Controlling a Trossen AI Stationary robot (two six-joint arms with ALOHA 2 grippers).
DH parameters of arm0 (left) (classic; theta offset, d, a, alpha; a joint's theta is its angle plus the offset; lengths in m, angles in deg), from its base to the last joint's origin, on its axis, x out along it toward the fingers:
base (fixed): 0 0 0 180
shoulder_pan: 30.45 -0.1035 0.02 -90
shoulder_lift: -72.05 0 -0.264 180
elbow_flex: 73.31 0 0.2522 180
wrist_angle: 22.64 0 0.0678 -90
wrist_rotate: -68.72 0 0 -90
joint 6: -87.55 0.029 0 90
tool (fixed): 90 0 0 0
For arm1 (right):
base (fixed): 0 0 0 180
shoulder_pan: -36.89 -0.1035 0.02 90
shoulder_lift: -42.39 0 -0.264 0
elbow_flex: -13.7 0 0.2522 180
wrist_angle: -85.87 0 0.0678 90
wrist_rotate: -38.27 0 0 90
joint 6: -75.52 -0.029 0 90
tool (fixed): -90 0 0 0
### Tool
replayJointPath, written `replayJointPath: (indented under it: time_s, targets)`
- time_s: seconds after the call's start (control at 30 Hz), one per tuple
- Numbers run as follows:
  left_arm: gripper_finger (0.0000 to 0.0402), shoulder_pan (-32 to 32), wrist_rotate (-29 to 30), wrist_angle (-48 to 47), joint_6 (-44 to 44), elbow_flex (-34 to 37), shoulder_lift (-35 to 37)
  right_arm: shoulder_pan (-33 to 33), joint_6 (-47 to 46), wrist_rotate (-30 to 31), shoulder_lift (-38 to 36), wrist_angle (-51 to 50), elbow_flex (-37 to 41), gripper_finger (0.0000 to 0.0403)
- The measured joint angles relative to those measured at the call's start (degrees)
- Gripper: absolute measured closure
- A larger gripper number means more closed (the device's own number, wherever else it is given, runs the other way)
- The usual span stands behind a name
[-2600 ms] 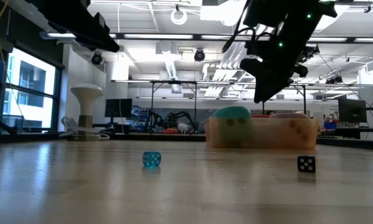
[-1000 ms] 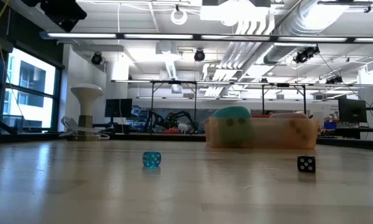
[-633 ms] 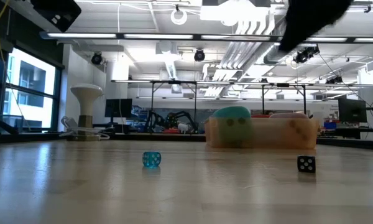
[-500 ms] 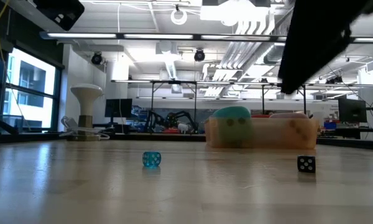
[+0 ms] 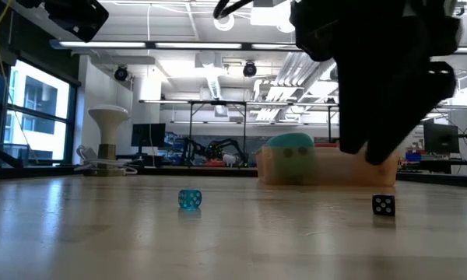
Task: Pick & Place Dice
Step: Put the small black die into the the orange bin
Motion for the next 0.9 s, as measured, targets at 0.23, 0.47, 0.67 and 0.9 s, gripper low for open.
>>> replayJointPath:
  time_s: [0.23,0.47,0.67,0.9]
  targets:
    - [0.0265,0.0,0.0,-0.37,0.44,0.0,0.01,-0.93,-4.23,0.36,0.0,-1.59,0.0,0.0174]
    - [0.0265,0.1,0.0,-0.51,-1.92,0.0,0.01,-1.2,-4.25,1.95,0.97,-3.82,0.02,0.0174]
    - [0.0265,1.66,-0.02,-0.49,-2.02,0.0,0.01,-1.87,-2.24,1.15,3.07,-3.38,0.15,0.0174]
    - [0.0265,2.86,-0.02,-0.11,-2.18,0.0,0.01,-1.47,0.05,0.43,3.69,-3.1,0.04,0.0174]
